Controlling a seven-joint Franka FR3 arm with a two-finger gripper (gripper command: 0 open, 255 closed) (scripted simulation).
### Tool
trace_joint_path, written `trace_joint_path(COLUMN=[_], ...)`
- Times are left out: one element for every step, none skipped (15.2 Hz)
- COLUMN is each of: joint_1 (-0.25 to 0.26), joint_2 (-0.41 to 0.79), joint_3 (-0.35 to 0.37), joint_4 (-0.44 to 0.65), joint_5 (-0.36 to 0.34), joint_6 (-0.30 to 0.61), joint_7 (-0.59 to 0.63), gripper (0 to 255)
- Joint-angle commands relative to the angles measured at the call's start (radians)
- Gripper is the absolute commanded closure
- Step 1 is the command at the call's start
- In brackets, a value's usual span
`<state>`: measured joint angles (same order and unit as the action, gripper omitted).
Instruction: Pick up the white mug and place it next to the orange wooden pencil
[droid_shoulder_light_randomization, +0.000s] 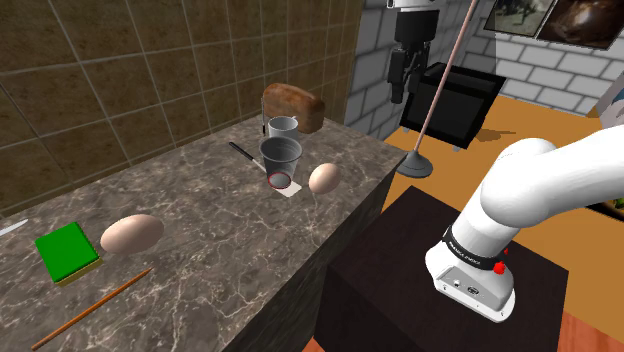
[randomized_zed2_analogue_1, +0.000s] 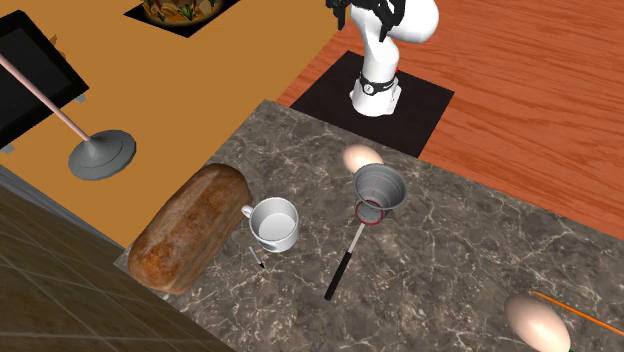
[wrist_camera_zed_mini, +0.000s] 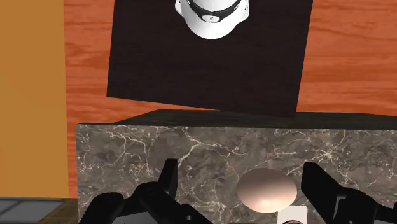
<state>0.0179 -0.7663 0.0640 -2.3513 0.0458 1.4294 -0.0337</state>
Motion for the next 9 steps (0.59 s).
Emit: trace_joint_path(joint_1=[0.000, 0.000, -0.001, -0.001, -0.002, -0.002, -0.003, -0.004, -0.005], joint_2=[0.000, 0.028, 0.056, 0.086, 0.116, 0.147, 0.179, 0.212, 0.245], joint_3=[0.000, 0.007, 0.014, 0.021, 0.028, 0.035, 0.041, 0.048, 0.054], joint_4=[0.000, -0.001, -0.001, 0.001, 0.004, 0.008, 0.014, 0.022, 0.031], joint_5=[0.000, 0.003, 0.005, 0.008, 0.009, 0.010, 0.011, 0.011, 0.010], joint_6=[0.000, 0.033, 0.066, 0.098, 0.129, 0.160, 0.191, 0.220, 0.249], joint_7=[0.000, 0.007, 0.015, 0.022, 0.029, 0.037, 0.044, 0.052, 0.060], gripper=[0, 0, 0, 0, 0, 0, 0, 0, 0])
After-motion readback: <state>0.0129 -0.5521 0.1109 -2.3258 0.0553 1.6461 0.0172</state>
